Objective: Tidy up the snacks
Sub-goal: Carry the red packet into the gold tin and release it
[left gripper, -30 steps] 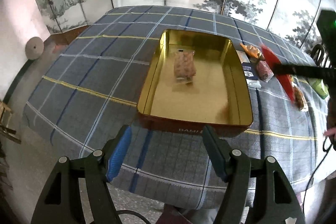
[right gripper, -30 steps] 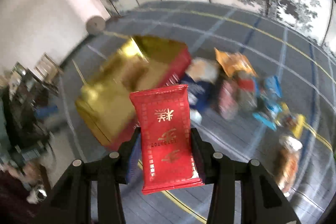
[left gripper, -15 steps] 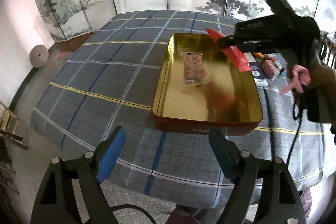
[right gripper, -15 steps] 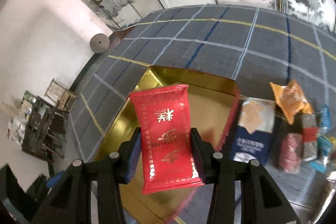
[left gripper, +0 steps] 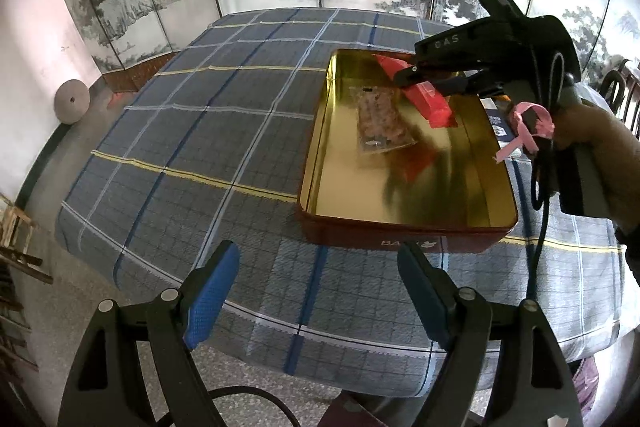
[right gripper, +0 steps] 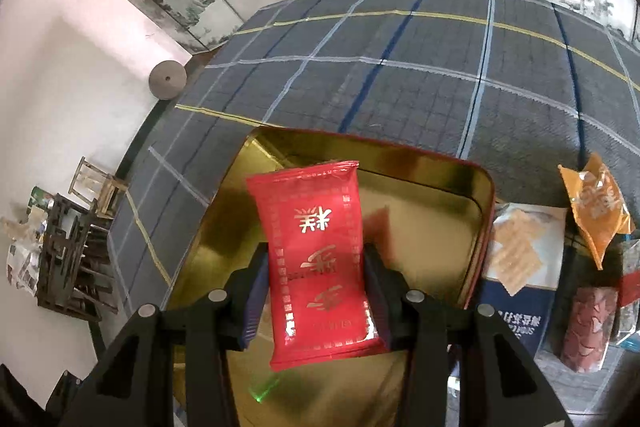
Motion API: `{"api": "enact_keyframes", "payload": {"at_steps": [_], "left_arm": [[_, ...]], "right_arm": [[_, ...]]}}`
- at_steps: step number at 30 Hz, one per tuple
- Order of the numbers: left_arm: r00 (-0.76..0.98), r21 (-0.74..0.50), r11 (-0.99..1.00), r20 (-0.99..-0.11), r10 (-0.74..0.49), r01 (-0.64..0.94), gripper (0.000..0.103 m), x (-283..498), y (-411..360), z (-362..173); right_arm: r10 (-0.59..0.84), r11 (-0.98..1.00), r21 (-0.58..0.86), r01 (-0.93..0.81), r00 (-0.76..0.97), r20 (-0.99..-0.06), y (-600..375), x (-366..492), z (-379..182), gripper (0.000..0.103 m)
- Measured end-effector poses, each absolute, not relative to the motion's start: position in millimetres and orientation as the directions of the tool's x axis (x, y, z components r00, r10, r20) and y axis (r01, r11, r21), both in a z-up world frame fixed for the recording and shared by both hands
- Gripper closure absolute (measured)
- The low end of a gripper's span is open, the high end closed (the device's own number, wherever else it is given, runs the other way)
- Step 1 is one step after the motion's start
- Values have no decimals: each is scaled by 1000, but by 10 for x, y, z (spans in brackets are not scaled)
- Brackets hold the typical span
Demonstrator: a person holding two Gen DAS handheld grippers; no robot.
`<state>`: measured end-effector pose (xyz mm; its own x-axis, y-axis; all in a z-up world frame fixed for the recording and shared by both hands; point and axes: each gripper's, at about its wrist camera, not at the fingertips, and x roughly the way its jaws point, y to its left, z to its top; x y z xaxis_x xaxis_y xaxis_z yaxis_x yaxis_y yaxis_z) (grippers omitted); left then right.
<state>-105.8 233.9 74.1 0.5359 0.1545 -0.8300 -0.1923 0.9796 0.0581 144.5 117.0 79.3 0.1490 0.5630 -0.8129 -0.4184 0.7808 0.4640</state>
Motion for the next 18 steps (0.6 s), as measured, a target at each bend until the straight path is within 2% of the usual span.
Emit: {"api": "enact_keyframes", "payload": {"at_steps": [13,18], "left_arm": [[506,39,980,-852,135,-196,25,-1043,2391,647],[511,46,978,-847,147,-204,25,-1049,2409,693]], "right_arm": [[521,814,409,-411,206,-828,1226,1465,802,55],[598,788,485,-380,283,-750,904,1373,997,55]]}}
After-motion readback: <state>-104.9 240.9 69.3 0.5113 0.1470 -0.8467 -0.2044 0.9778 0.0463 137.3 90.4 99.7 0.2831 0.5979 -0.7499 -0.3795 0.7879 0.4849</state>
